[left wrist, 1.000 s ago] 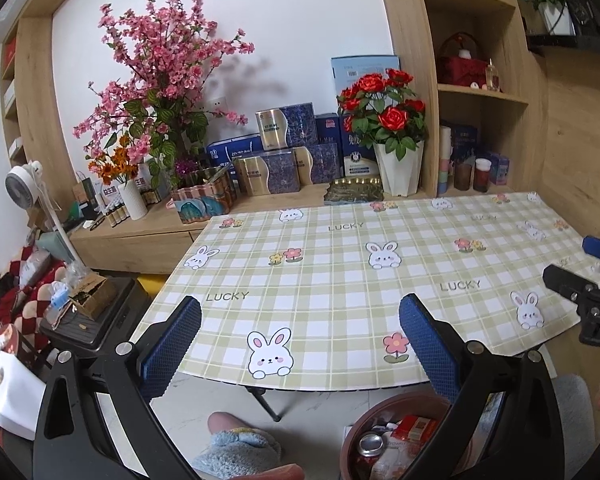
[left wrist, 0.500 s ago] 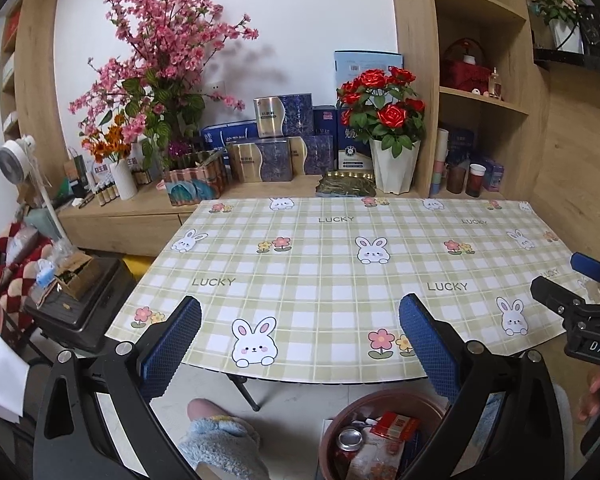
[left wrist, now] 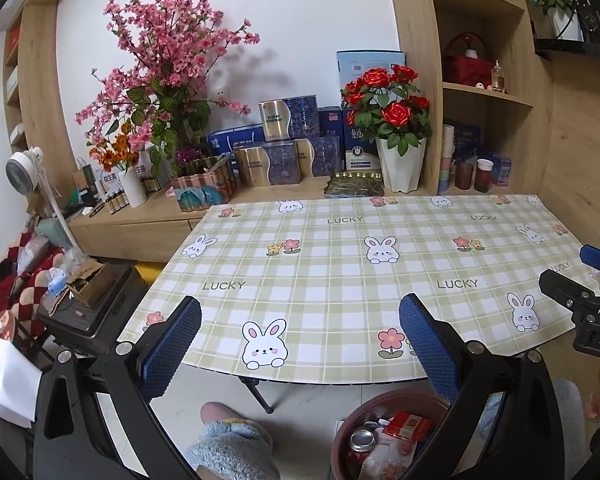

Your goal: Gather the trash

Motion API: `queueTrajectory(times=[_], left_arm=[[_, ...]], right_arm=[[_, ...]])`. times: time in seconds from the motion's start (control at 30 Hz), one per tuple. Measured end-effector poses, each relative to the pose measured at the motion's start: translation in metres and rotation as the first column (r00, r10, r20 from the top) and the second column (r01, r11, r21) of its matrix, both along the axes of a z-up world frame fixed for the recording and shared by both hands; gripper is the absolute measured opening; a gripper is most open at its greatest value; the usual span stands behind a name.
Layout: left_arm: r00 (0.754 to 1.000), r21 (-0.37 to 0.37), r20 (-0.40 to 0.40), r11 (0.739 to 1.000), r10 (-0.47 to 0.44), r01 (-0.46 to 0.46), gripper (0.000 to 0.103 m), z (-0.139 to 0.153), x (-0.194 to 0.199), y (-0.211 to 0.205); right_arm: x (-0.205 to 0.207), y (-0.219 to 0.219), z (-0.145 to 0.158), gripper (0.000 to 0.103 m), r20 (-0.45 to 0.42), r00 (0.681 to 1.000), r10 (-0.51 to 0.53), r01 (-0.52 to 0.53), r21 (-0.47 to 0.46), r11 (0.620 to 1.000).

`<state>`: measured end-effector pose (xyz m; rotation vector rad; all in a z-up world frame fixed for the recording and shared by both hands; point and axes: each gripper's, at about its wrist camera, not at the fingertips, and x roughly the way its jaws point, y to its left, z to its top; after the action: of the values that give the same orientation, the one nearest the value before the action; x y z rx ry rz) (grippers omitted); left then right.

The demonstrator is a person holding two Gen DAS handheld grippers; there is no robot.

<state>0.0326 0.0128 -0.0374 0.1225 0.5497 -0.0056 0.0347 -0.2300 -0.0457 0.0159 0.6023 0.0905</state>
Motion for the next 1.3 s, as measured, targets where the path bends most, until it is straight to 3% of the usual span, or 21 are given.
queueTrajectory(times=[0.93, 1.2, 1.3], left_arm=[[1.0, 0.0, -0.004, 1.0, 0.005, -0.005, 0.097, -0.0008, -0.0004, 0.0015], [0.999, 0.015, 0.035, 1.0, 0.008, -0.009, 0.097, 0.0035, -0.0064, 0.0022], [1.0, -0.01, 0.007, 1.0, 0.006, -0.006, 0.097, 0.0036, -0.0029, 0.0026]], right_arm=[[0.0002, -0.001, 0.0002, 0.097, -0.002, 1.0, 0.001, -0.001, 0.0, 1.0], [0.0, -0.0014, 0.0004, 0.097, 0.001, 1.0, 0.0, 0.0, 0.001, 1.0], [-0.0005, -0.0022, 0.0004, 0.097, 0.002, 1.0, -0.001, 0.001, 0.003, 1.0]])
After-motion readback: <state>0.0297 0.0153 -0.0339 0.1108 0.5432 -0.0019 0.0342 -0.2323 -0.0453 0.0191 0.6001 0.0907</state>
